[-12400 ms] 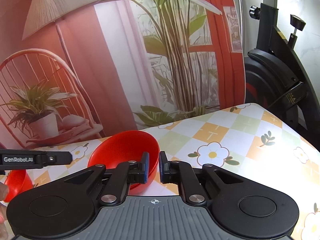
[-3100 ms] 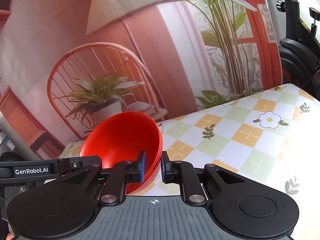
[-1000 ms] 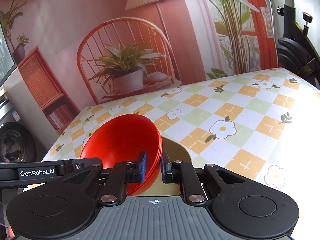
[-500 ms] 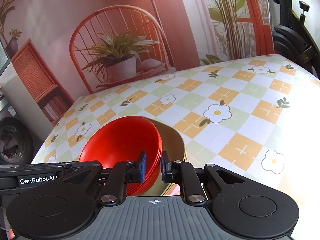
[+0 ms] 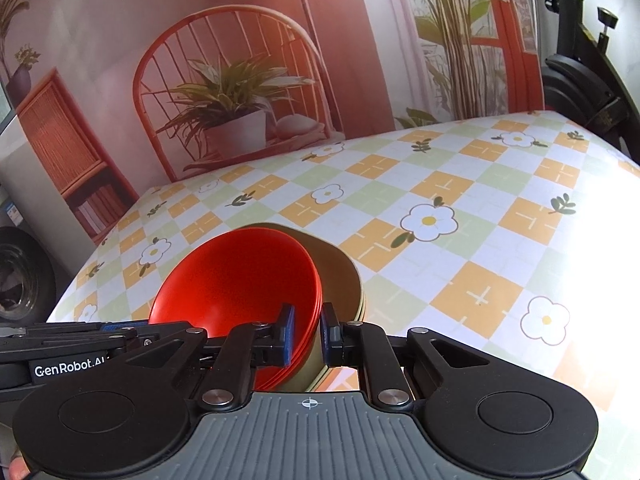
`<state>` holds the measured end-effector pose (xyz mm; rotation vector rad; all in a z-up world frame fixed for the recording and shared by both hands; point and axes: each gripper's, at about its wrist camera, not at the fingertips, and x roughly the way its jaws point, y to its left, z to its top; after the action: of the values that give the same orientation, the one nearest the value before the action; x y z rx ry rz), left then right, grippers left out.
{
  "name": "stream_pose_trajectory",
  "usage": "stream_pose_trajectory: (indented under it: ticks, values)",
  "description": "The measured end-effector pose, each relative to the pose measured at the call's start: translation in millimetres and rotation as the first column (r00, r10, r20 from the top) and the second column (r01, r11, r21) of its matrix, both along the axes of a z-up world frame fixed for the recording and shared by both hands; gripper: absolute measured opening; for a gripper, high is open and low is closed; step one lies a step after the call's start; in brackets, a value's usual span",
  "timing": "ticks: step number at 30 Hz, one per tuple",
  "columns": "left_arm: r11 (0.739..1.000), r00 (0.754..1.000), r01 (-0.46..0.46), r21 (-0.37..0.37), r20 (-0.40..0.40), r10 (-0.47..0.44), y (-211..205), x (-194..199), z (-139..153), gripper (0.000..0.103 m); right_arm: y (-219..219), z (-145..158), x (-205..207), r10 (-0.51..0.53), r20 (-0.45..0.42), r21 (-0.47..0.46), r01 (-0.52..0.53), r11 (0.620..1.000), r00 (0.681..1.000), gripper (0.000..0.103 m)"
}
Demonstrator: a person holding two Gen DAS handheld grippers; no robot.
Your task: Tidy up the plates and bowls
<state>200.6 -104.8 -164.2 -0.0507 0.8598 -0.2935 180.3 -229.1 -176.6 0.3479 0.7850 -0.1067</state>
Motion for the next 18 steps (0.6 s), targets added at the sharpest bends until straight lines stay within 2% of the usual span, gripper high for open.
stream_pose_trajectory:
  ticks: [8,12,14,15,16,18]
  values:
    - [1.0,1.0,-0.006,0.007,0.001,0.006,-1.2,1.7,-1.5,0.02,-2.8,-3.7,0.7,-0.002,0.0,0.025,0.002,1.0,1.0,0.012]
    - [1.0,1.0,-0.002,0.016,0.003,0.002,-2.4,0.9,-0.3,0.023,-2.3,-2.2,-0.7,-0.002,0.003,0.021,0.002,1.0,1.0,0.015]
    - [1.0,1.0,-0.003,0.016,0.003,0.003,-2.3,0.8,0.2,0.028,-2.2,-1.1,-0.8,-0.002,0.007,0.018,0.002,1.0,1.0,0.021]
    - [1.0,1.0,-0.004,0.019,0.005,0.003,-2.4,0.5,0.4,0.037,-1.8,-0.7,-1.1,-0.004,0.007,0.015,0.004,1.0,1.0,0.021]
    - [1.0,1.0,-0.005,0.022,0.009,0.005,-2.8,0.0,1.1,0.041,-1.4,0.0,-1.4,-0.005,0.007,0.013,0.004,1.0,1.0,0.021]
    - [1.0,1.0,-0.002,0.027,0.018,0.002,-3.0,-1.0,3.0,0.041,-1.4,1.4,-2.3,-0.005,0.011,0.013,0.005,1.0,1.0,0.024]
